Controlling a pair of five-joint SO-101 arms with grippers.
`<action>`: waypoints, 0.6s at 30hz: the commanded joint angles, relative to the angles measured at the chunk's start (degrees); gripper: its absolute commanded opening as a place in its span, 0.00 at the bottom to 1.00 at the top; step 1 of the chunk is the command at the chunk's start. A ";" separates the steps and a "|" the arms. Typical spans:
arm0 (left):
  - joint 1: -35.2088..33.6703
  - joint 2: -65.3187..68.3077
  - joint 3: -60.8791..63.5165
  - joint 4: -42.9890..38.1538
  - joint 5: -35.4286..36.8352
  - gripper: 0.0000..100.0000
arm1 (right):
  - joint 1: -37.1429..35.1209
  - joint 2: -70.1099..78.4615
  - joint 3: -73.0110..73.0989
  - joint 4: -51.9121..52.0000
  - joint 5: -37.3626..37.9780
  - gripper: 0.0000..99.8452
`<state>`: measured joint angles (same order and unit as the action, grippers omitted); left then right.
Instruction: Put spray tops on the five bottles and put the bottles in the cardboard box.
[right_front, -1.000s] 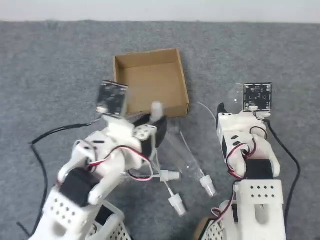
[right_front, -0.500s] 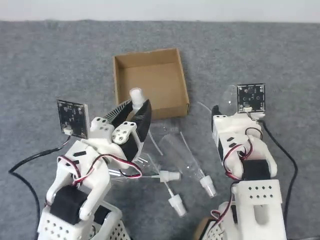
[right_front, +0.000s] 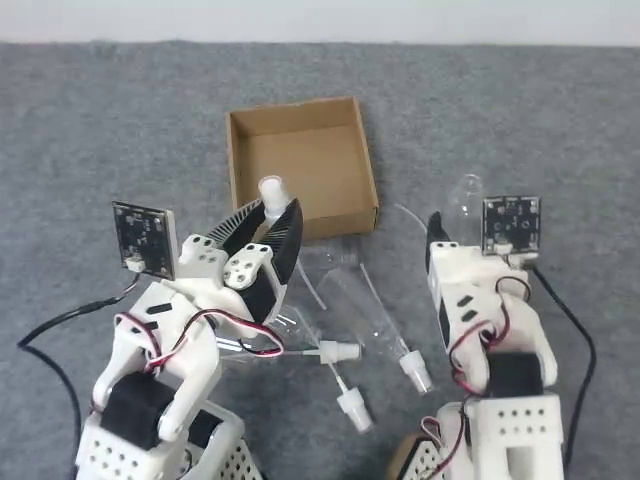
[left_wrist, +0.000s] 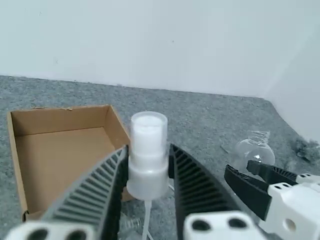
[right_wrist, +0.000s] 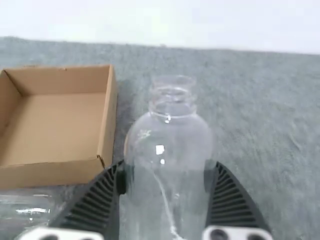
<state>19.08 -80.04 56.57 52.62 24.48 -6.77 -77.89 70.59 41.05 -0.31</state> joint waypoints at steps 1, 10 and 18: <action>-0.35 -1.05 -0.75 -0.88 0.70 0.01 | -0.40 -5.67 0.18 -0.31 -0.09 0.10; -7.03 -1.05 -0.92 -2.90 5.63 0.01 | -6.20 -11.74 3.87 -0.31 -0.09 0.10; -8.79 -1.14 -0.92 -2.99 7.47 0.01 | -6.90 -13.41 4.92 -0.40 -0.09 0.10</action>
<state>10.64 -80.04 56.57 51.74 31.08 -12.57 -89.76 76.40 41.05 -0.31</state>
